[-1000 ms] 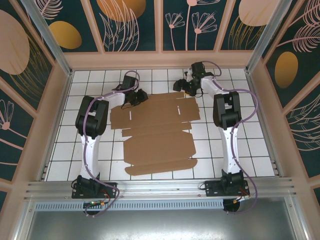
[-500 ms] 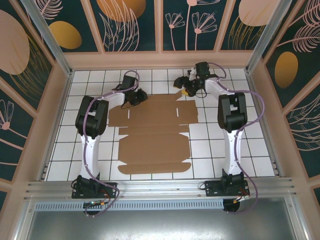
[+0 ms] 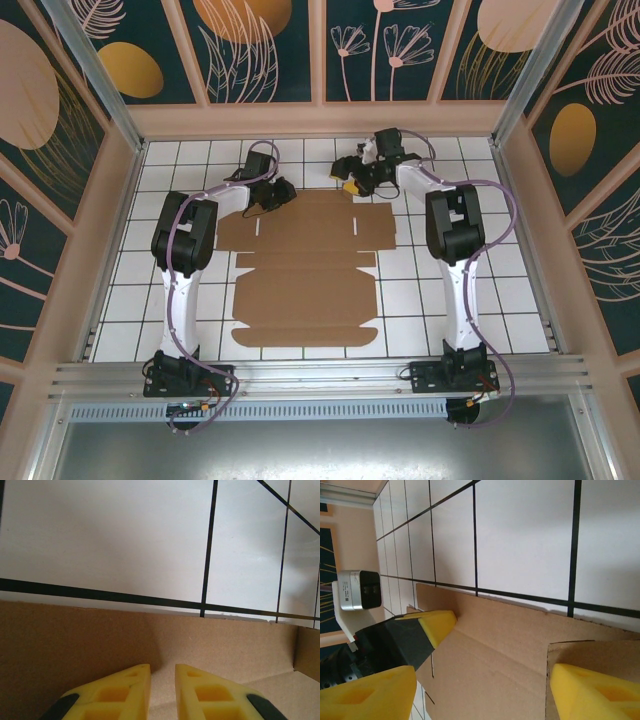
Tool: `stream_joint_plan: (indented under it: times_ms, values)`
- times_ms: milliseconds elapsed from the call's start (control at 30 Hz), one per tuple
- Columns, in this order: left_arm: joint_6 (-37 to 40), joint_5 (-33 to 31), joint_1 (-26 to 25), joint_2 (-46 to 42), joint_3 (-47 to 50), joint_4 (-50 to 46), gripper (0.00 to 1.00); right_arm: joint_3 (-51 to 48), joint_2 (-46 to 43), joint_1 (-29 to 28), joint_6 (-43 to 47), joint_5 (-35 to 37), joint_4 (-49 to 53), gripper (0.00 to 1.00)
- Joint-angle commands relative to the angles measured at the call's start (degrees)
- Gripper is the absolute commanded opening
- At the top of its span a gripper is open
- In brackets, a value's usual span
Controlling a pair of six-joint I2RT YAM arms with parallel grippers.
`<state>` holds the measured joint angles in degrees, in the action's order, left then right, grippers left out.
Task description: Fold the paper box
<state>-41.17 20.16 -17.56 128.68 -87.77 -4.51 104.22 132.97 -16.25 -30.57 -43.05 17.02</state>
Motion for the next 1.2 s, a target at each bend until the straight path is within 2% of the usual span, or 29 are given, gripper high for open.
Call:
stream_joint_plan:
  times_ms: [0, 200, 333, 500, 633, 733, 867, 1067, 1167]
  values:
    - [-0.36, -0.46, -0.49, 2.87, -0.11, -2.02, 0.21, 2.41, -2.63, 1.77, 1.91, 4.26, 3.57, 0.72]
    - [-3.66, -1.39, 0.39, 1.86, -2.65, 0.76, 0.22, -4.68, -15.5, 5.26, 6.31, 20.06, 7.77, 0.74]
    - [-1.65, 0.64, 0.41, -3.75, -3.91, 1.39, 0.3, -16.8, -25.19, 5.19, 8.58, 27.95, 7.13, 0.75]
    - [-1.72, 0.97, -0.04, -13.36, 2.06, 0.02, 0.37, -31.03, -34.08, 3.44, 9.63, 28.83, 6.2, 0.74]
    - [-1.95, 1.87, -4.03, -18.41, 13.0, -2.3, 0.35, -40.78, -39.16, -0.44, 8.58, 30.66, 5.88, 0.74]
    - [-4.55, 2.93, -6.06, -20.85, 22.36, -1.51, 0.33, -46.02, -40.6, -1.76, 5.84, 28.51, 4.71, 0.74]
    - [-7.52, 4.77, -6.28, -23.45, 30.42, 1.09, 0.32, -48.82, -40.39, -3.49, 5.13, 27.14, 3.18, 0.74]
    - [-8.83, 5.14, -6.33, -24.69, 35.09, 1.7, 0.32, -49.53, -38.01, -4.82, 4.72, 24.33, 2.07, 0.74]
    - [-9.81, 6.11, -6.35, -22.61, 36.55, 3.52, 0.31, -48.96, -36.29, -4.81, 5.17, 23.91, 2.14, 0.74]
